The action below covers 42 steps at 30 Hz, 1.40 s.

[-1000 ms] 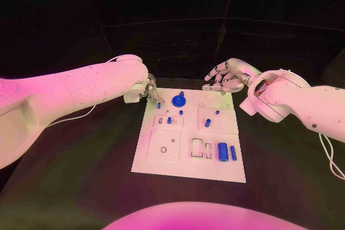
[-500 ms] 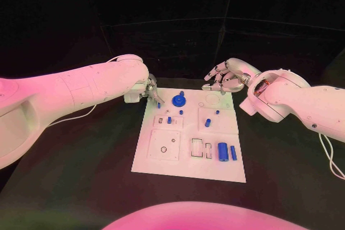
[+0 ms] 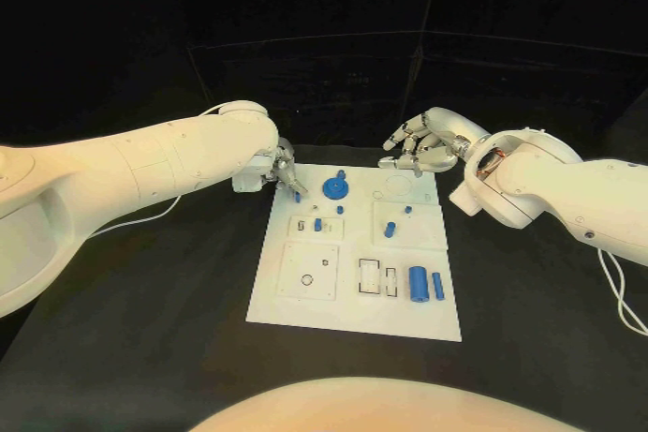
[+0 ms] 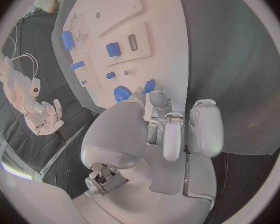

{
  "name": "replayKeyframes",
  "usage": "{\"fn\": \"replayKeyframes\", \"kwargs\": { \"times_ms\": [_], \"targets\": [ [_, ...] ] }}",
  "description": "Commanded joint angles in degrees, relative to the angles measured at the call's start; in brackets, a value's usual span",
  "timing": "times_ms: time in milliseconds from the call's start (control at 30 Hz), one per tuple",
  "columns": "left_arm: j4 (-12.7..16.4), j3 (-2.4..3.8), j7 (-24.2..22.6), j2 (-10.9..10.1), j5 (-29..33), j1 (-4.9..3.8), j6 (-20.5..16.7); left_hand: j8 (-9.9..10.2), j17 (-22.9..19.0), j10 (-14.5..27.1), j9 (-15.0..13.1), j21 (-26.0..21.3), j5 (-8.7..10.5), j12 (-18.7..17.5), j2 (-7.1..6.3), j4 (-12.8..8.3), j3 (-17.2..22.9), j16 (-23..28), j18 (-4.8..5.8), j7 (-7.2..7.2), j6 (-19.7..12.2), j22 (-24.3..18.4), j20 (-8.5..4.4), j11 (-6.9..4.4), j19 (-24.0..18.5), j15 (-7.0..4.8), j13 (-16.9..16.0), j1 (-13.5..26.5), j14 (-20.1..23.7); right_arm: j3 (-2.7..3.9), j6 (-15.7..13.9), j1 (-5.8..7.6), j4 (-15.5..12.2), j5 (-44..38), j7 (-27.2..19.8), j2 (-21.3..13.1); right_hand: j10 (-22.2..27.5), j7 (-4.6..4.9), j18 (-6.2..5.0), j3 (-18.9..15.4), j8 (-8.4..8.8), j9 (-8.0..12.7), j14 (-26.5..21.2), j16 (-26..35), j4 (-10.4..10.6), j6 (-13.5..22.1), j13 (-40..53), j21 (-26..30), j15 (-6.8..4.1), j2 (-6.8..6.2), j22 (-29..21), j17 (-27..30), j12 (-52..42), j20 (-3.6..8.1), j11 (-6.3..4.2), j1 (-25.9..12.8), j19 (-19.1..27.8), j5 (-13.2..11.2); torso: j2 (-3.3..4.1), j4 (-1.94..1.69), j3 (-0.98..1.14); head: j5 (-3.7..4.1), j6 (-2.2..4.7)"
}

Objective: Assemble the parts on the task board

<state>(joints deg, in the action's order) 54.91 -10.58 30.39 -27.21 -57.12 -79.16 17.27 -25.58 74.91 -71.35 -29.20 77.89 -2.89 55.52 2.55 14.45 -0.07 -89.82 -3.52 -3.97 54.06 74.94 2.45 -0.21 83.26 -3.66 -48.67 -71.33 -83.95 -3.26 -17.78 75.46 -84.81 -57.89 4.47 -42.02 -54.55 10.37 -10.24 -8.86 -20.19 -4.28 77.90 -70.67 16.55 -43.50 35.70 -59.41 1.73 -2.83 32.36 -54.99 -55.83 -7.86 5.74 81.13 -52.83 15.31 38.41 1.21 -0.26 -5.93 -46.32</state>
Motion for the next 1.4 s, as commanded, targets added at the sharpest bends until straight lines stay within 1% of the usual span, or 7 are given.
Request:
{"fn": "replayKeyframes", "kwargs": {
  "times_ms": [33, 300, 500, 600, 700, 933, 1400],
  "targets": [
    [-0.15, 0.01, -0.80, 0.10, -0.35, -0.06, 0.88, -0.29, 15.09, -0.38, 0.17, 0.22, -0.18, 0.31, 0.30, -0.44, 0.24, -0.18, -0.02, -0.06, 0.43, 0.78, 0.06, -0.03, 0.46, -0.10, 0.08, -0.75, -6.05, 0.03, 0.08, 0.11, -0.17, 0.09, -0.42, -0.02, 0.23, 0.04, -0.34, 0.04, -0.35, 0.09, -0.29, 0.30, -0.27, 0.31, -0.05, 0.39, -0.26, 0.63, -0.09, 0.05, 0.26, 0.01, -0.11, 0.10, -0.04, 0.31, 0.02, 0.00, 0.01, 0.02, -0.06],
    [-0.30, 0.01, -1.16, 0.19, -0.33, -0.04, 0.97, -0.01, 15.09, -0.27, 0.88, 0.17, -0.22, 0.13, 2.40, -3.55, 4.14, -0.18, -0.04, 0.37, 0.40, 0.86, -0.18, -0.43, 0.44, -0.42, 0.47, -5.51, -6.05, 0.03, 0.05, 0.11, -0.24, 0.09, -0.42, -0.09, 0.23, 0.04, -0.34, 0.04, -0.35, 0.09, -0.29, 0.30, -0.27, 0.31, -0.05, 0.39, -0.26, 0.63, -0.09, 0.05, 0.26, 0.01, -0.11, 0.10, -0.04, 0.31, 0.01, 0.00, 0.00, 0.07, -0.14],
    [-0.27, 0.01, -1.69, 0.25, -0.08, -0.03, 0.49, 0.45, 15.09, 0.15, 1.52, 0.00, -0.26, -0.65, 3.22, -8.30, 11.14, -0.18, -0.06, 0.32, -0.32, 0.82, -0.47, -0.54, 0.36, -0.60, 1.13, -10.88, -6.05, 0.03, 0.04, 0.11, -0.26, 0.09, -0.44, -0.08, 0.23, 0.04, -0.34, 0.04, -0.35, 0.09, -0.29, 0.30, -0.27, 0.31, -0.05, 0.39, -0.26, 0.63, -0.09, 0.05, 0.26, 0.01, -0.11, 0.10, -0.04, 0.31, 0.00, -0.02, 0.05, 0.07, -0.18],
    [-0.12, 0.01, -1.91, 0.13, 0.45, -0.02, 0.00, 0.24, 15.09, 0.00, 1.58, -0.07, -0.28, -0.98, 2.25, -9.57, 15.24, -0.18, -0.03, -0.08, -0.45, 0.84, -0.25, -0.32, 0.34, -0.28, 1.58, -10.55, -6.05, 0.03, 0.04, 0.11, -0.26, 0.09, -0.44, -0.09, 0.23, 0.04, -0.34, 0.04, -0.35, 0.09, -0.29, 0.30, -0.27, 0.31, -0.05, 0.39, -0.26, 0.63, -0.09, 0.05, 0.26, 0.01, -0.11, 0.10, -0.04, 0.31, -0.02, -0.02, 0.04, 0.12, -0.19],
    [0.55, 0.02, -1.94, -0.41, 1.34, -0.02, -0.75, -0.96, 15.09, -0.46, 0.95, -0.19, -0.26, -1.06, -0.34, -10.75, 22.62, -0.18, -0.12, -0.10, -0.48, 0.90, -0.13, -0.32, 0.33, -0.06, 2.10, -7.33, -6.05, 0.03, -0.01, 0.11, -0.29, 0.09, -0.45, -0.12, 0.23, 0.04, -0.34, 0.03, -0.36, 0.09, -0.28, 0.30, -0.27, 0.32, -0.07, 0.39, -0.26, 0.65, -0.09, 0.04, 0.26, 0.01, -0.11, 0.11, -0.04, 0.32, 0.01, -0.01, 0.00, 0.13, -0.13],
    [3.78, 0.06, -1.38, -2.79, 3.74, -0.16, -3.91, -3.26, 15.09, -1.03, -0.90, -0.51, -0.28, -0.44, -3.19, -12.36, 31.05, -0.18, -0.16, 0.04, -1.07, 0.82, -0.18, -0.42, 0.27, -0.26, 2.03, -3.01, -6.05, 0.03, -0.02, 0.11, -0.34, 0.09, -0.41, -0.23, 0.23, 0.04, -0.34, 0.00, -0.39, 0.09, -0.28, 0.29, -0.27, 0.36, -0.13, 0.41, -0.26, 0.73, -0.10, 0.03, 0.25, 0.02, -0.12, 0.18, -0.05, 0.34, -0.12, -0.17, 0.08, 0.09, -0.08],
    [16.43, 0.04, 0.35, -10.91, 6.21, -0.64, -12.46, -5.48, 15.09, -1.86, -2.76, -0.55, -0.19, 0.69, -5.30, -13.83, 36.86, -0.18, -0.13, 0.36, -1.62, 1.05, -0.33, -0.58, 0.41, -0.52, 1.30, 0.03, -6.05, 0.03, -0.11, 0.11, -0.20, 0.08, -0.06, -0.43, 0.22, 0.04, -0.34, -0.01, -0.41, 0.10, -0.29, 0.30, -0.24, 0.37, -0.16, 0.42, -0.26, 0.79, -0.10, 0.05, 0.24, 0.02, -0.11, 0.17, -0.05, 0.36, -0.26, -0.63, 0.20, -0.08, -0.11]
  ]
}}
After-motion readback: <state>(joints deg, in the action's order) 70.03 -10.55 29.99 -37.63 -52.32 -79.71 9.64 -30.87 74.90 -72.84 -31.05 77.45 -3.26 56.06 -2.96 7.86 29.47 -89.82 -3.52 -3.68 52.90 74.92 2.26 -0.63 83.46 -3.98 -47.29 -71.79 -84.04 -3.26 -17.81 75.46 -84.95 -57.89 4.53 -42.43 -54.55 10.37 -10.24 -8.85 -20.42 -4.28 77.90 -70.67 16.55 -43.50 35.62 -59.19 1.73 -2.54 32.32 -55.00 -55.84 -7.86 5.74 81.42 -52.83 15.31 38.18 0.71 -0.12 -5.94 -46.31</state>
